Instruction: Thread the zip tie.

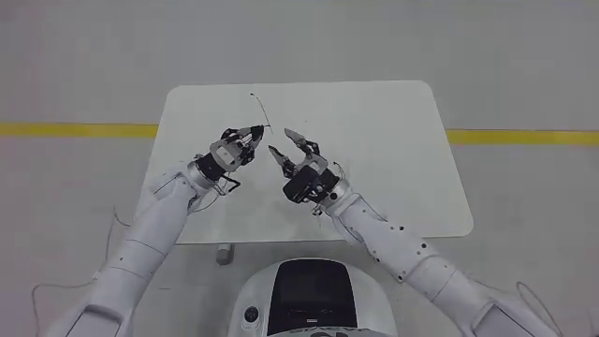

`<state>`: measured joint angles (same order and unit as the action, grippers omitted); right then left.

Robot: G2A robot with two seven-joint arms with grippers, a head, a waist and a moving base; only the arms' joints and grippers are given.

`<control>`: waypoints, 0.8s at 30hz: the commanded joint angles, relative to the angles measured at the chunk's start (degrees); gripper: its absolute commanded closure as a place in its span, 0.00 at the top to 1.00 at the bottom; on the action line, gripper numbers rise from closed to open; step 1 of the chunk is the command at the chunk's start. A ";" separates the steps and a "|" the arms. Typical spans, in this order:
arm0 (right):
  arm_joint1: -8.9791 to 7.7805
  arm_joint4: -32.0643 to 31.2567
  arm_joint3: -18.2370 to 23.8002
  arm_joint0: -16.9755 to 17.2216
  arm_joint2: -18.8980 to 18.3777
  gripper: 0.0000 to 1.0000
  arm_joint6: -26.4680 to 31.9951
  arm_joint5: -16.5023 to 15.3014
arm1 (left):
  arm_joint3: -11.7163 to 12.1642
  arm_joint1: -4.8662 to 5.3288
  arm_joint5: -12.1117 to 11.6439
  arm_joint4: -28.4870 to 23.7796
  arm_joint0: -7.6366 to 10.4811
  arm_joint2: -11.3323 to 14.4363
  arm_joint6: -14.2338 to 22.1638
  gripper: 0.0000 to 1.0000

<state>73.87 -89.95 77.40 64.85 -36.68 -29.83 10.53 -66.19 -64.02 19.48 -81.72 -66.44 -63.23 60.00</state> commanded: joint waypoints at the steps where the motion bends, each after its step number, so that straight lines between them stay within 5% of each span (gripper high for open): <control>1: 0.24 0.00 -0.32 -0.09 0.12 0.23 -0.16 -0.10 | 0.00 0.00 0.00 0.00 0.00 0.00 0.00 0.00; 18: 3.00 0.00 -3.81 -2.06 0.26 0.08 -1.30 1.00 | 0.00 0.00 0.00 0.00 0.00 0.00 0.00 0.00; 24: 3.85 0.00 -4.87 -2.64 0.14 0.12 -1.59 0.93 | 0.00 0.00 0.00 0.00 0.00 0.00 0.00 0.00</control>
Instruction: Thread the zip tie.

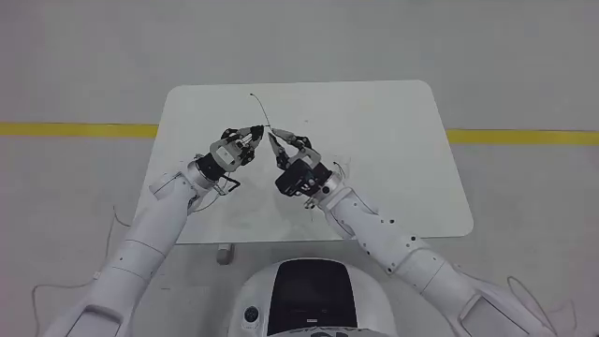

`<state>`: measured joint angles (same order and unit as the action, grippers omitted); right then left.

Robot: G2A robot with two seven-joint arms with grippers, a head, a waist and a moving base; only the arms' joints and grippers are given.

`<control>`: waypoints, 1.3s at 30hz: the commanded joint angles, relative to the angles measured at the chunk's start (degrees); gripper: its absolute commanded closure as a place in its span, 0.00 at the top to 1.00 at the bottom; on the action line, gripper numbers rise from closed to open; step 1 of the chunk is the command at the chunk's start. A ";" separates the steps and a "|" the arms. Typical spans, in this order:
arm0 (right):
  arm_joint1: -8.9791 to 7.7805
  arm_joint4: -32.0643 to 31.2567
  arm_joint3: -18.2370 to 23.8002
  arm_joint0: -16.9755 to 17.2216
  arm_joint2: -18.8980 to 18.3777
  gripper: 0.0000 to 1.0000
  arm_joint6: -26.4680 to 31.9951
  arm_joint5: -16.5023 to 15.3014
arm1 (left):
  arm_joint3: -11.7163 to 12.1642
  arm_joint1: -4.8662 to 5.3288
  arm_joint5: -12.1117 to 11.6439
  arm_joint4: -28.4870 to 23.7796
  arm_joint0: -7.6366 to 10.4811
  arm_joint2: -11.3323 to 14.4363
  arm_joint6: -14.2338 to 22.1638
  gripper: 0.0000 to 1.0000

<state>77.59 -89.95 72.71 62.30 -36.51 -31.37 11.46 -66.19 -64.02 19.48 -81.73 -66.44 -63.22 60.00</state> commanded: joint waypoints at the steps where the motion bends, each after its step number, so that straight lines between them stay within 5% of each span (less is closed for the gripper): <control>1: 0.24 0.00 -0.33 -0.15 -0.05 0.11 -0.10 0.00 | 0.00 0.00 0.00 0.00 0.00 0.00 0.00 0.00; 8: 0.88 0.00 -1.24 -0.38 -0.31 0.09 -0.34 0.20 | 0.00 0.00 0.00 0.00 0.00 0.00 0.00 0.00; 11: 1.11 0.00 -1.49 -0.41 -0.45 0.00 -0.52 0.26 | 0.00 0.00 0.00 0.00 0.00 0.00 0.00 0.00; 39: 0.12 0.00 -1.54 0.75 -1.87 0.00 -0.36 0.85 | 0.00 0.00 0.00 0.00 0.00 0.00 0.00 0.00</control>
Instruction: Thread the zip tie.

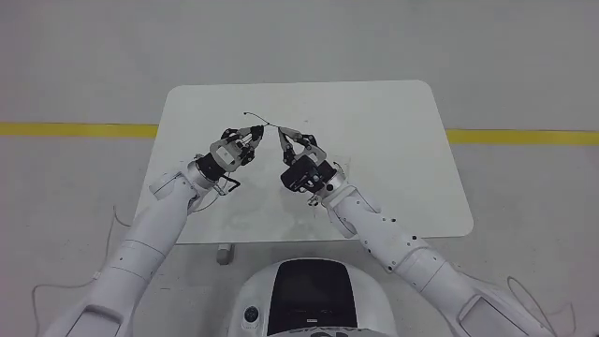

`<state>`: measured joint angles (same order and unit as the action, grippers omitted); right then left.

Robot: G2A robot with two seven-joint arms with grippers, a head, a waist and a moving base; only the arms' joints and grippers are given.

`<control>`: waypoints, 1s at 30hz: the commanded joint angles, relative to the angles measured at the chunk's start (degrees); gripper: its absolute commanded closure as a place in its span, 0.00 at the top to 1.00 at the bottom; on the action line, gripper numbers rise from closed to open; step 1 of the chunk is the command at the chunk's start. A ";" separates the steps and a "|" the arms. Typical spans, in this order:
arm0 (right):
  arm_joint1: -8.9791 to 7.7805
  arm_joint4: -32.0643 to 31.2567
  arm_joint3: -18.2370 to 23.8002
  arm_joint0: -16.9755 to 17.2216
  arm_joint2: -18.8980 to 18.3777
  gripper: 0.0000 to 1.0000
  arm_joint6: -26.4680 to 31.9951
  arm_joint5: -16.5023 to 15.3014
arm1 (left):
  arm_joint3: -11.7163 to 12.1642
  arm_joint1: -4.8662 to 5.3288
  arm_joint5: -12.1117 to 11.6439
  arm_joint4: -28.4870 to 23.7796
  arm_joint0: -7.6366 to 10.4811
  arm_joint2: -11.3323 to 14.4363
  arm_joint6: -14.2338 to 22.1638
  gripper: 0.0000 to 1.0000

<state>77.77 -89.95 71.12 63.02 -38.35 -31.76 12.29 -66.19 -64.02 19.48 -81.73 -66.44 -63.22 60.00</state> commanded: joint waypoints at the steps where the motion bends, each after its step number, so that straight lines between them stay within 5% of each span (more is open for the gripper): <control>1: -0.13 0.00 0.10 0.07 -0.05 0.00 0.05 0.03 | 0.00 0.00 0.00 0.00 0.00 0.00 0.00 0.00; 30: -1.55 0.00 1.67 1.48 -1.11 0.00 0.84 0.44 | 0.00 0.00 0.00 0.00 0.00 0.00 0.00 0.00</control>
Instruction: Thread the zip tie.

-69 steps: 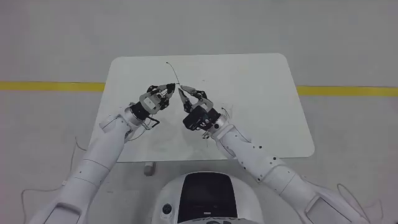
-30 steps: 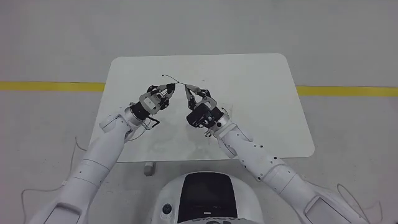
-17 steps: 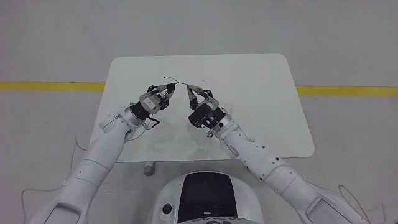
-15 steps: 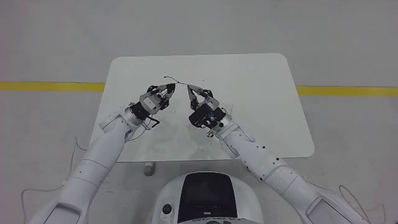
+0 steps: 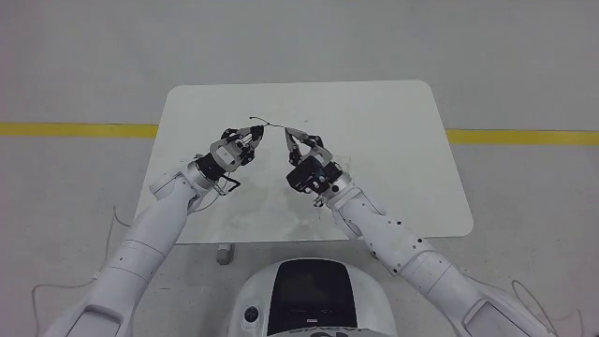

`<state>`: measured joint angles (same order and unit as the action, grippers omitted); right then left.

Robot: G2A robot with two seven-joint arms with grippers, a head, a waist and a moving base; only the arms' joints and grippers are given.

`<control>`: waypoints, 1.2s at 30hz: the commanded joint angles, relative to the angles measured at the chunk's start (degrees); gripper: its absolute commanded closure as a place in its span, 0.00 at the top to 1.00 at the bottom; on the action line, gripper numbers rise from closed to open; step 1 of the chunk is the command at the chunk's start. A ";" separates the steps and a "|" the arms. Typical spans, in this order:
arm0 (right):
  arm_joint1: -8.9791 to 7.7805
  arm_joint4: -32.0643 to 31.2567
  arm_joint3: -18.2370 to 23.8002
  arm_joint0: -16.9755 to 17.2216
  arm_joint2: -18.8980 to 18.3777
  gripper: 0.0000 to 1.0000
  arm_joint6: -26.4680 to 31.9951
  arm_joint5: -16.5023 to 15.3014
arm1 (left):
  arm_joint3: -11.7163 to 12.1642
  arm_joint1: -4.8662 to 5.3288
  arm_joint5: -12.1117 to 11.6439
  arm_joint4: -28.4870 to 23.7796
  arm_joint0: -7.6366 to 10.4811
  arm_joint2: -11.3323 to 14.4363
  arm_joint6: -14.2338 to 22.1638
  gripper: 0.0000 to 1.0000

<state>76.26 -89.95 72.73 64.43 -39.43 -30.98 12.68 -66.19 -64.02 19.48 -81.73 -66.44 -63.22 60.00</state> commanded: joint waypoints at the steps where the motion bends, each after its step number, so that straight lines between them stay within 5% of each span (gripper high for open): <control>1: -0.09 0.00 0.11 0.11 -0.06 0.00 0.12 0.08 | 0.00 0.00 0.00 0.00 0.00 0.00 0.00 0.00; 36: -2.30 0.00 2.12 1.28 -1.49 0.00 2.22 1.79 | 0.00 0.00 0.00 0.00 0.00 0.00 0.00 0.00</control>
<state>74.01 -89.95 74.84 65.67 -40.87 -28.82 14.39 -66.19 -64.02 19.48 -81.73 -66.44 -63.22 60.00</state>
